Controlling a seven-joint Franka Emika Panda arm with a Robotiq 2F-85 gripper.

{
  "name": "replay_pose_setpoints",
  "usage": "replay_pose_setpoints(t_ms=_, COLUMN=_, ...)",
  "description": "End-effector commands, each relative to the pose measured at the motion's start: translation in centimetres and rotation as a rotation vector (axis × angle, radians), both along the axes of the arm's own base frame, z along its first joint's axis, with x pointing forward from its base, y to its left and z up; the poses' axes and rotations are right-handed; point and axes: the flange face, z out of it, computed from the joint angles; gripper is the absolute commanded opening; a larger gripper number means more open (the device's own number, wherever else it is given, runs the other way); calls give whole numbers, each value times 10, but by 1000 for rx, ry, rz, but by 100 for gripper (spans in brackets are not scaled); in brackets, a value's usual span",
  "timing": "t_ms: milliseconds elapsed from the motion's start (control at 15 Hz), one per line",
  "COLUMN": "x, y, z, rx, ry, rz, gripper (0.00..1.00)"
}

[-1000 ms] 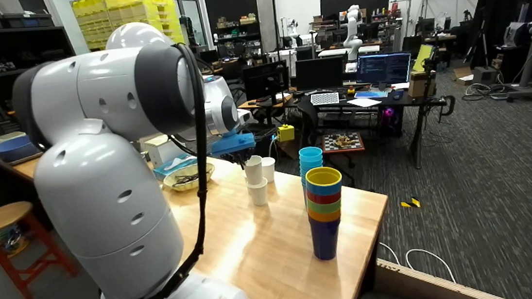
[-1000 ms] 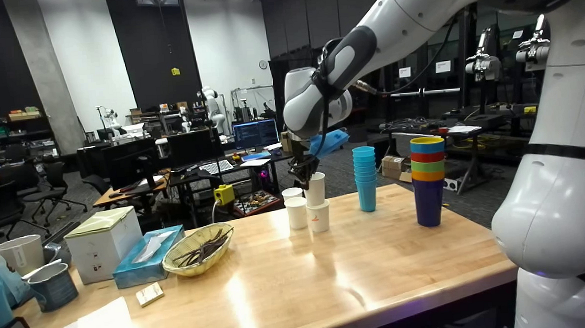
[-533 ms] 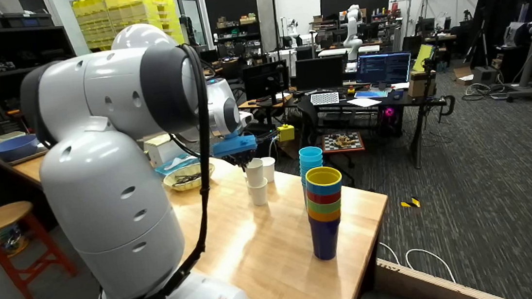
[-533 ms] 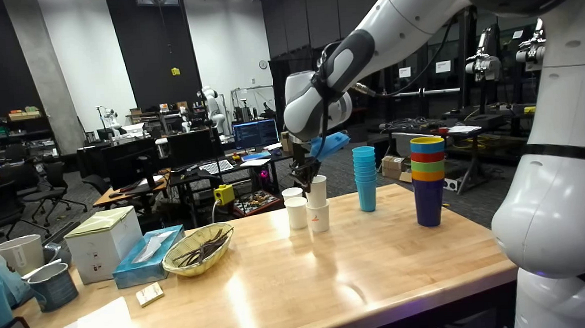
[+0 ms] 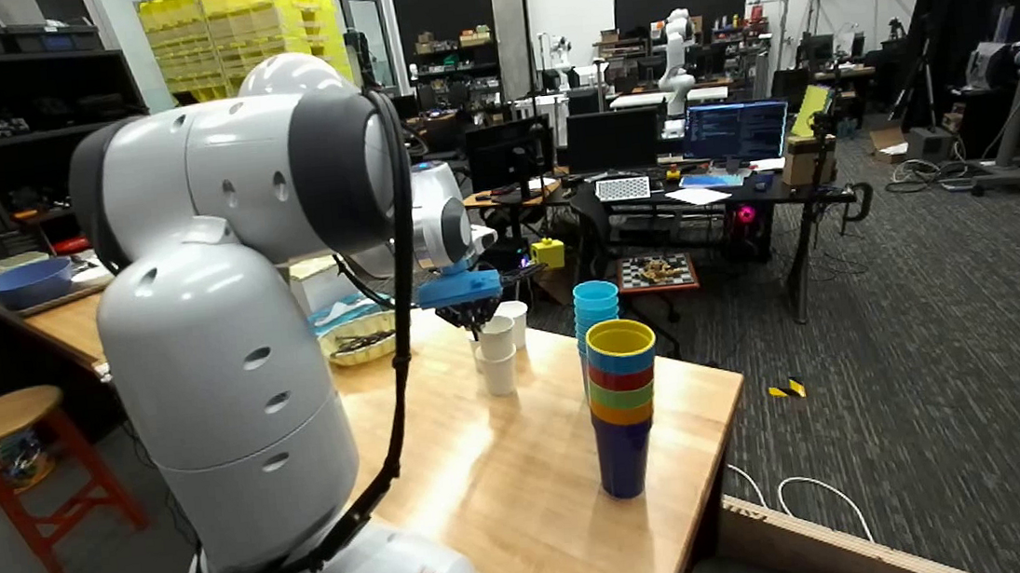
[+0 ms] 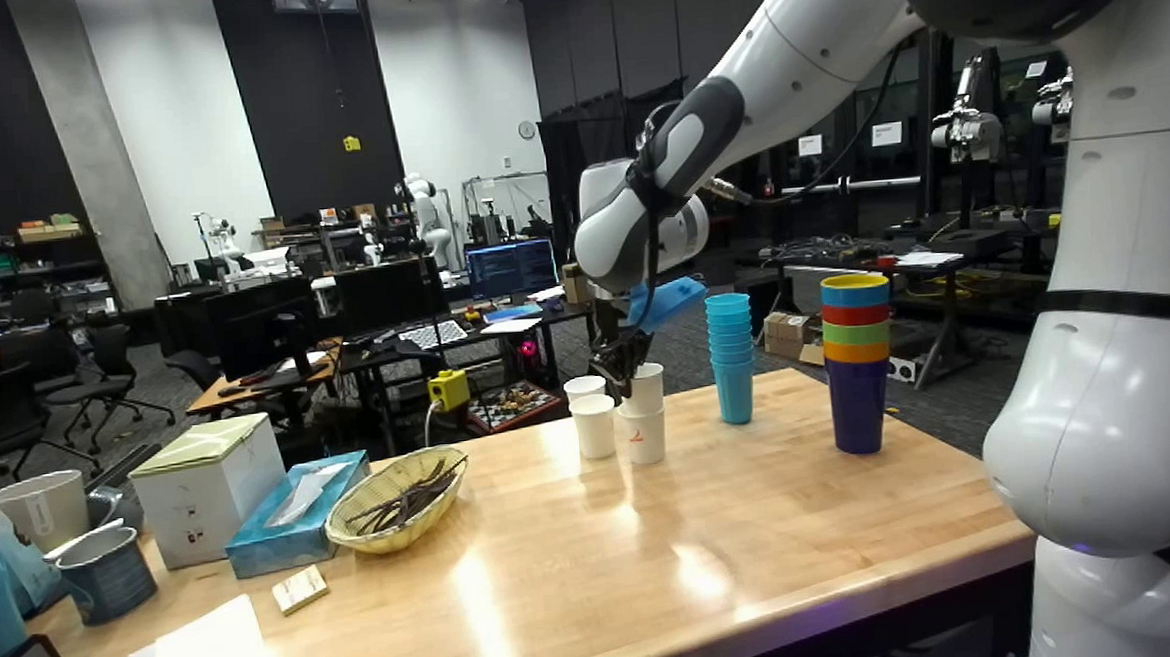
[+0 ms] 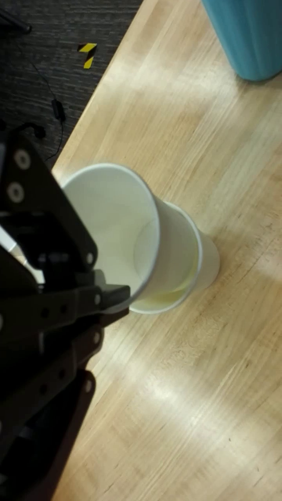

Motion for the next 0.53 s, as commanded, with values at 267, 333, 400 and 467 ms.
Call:
replay_pose_setpoints(t_ms=267, x=9, y=-5, z=-13, rx=3, ry=11, rz=-19, gripper=1)
replay_pose_setpoints(t_ms=333, x=10, y=-6, z=-14, rx=3, ry=9, rz=-21, gripper=1)
replay_pose_setpoints(t_ms=400, x=11, y=-6, z=-15, rx=4, ry=7, rz=-22, gripper=1)
replay_pose_setpoints(t_ms=467, x=12, y=-6, z=-15, rx=4, ry=7, rz=-24, gripper=1)
